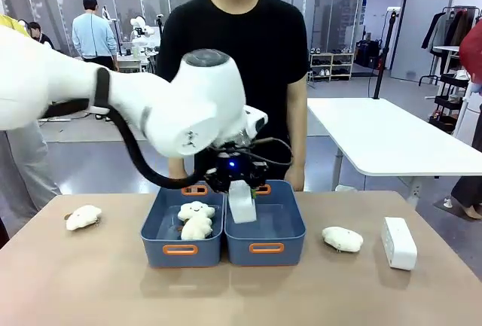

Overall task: Sort the digital clocks into the basket.
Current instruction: Pick up the Digital clock from the table and place it into the empty Plastic storage basket.

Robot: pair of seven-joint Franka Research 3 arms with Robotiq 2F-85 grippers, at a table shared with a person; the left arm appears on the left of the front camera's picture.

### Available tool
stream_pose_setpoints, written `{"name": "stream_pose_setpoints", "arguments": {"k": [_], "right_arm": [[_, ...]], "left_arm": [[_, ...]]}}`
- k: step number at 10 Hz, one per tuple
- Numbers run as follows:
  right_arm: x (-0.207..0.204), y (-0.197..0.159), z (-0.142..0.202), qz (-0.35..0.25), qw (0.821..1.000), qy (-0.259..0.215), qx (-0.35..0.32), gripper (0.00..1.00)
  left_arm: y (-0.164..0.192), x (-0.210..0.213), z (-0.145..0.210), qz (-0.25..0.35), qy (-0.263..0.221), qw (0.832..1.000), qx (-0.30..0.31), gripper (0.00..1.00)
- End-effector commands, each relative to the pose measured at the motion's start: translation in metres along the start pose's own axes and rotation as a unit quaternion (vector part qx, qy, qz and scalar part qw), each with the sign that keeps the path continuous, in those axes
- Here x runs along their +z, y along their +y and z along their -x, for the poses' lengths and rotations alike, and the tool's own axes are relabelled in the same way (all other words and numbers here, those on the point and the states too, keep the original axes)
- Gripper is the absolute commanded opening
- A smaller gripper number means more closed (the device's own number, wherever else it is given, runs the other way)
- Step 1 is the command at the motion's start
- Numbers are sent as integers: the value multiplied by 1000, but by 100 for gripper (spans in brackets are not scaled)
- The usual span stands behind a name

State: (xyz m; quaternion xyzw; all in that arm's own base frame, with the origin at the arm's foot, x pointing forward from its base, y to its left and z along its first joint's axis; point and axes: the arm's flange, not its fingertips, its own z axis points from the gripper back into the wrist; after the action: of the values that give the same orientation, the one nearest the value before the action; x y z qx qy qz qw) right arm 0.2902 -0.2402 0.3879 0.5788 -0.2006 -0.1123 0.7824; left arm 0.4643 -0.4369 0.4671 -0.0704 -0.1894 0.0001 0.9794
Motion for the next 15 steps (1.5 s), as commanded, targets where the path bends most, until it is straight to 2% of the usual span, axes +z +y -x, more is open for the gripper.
{"name": "stream_pose_setpoints", "arguments": {"k": [1,5,7,8,10,13,15], "right_arm": [[2,1,0,0,1000,1,2,100],[2,1,0,0,1000,1,2,100],[2,1,0,0,1000,1,2,100],[2,1,0,0,1000,1,2,100],[2,1,0,0,1000,1,2,100],[2,1,0,0,1000,1,2,100],[2,1,0,0,1000,1,2,100]], "left_arm": [[-51,-27,-17,-4,1,1000,10,53],[-64,-87,-25,-74,17,997,0,53],[-64,-96,-28,-83,21,996,-7,67],[-66,-101,-32,-78,17,997,-7,80],[-63,-95,-35,-75,18,997,4,100],[-41,-62,-39,-50,15,999,8,100],[3,-36,-39,-8,52,999,2,100]]}}
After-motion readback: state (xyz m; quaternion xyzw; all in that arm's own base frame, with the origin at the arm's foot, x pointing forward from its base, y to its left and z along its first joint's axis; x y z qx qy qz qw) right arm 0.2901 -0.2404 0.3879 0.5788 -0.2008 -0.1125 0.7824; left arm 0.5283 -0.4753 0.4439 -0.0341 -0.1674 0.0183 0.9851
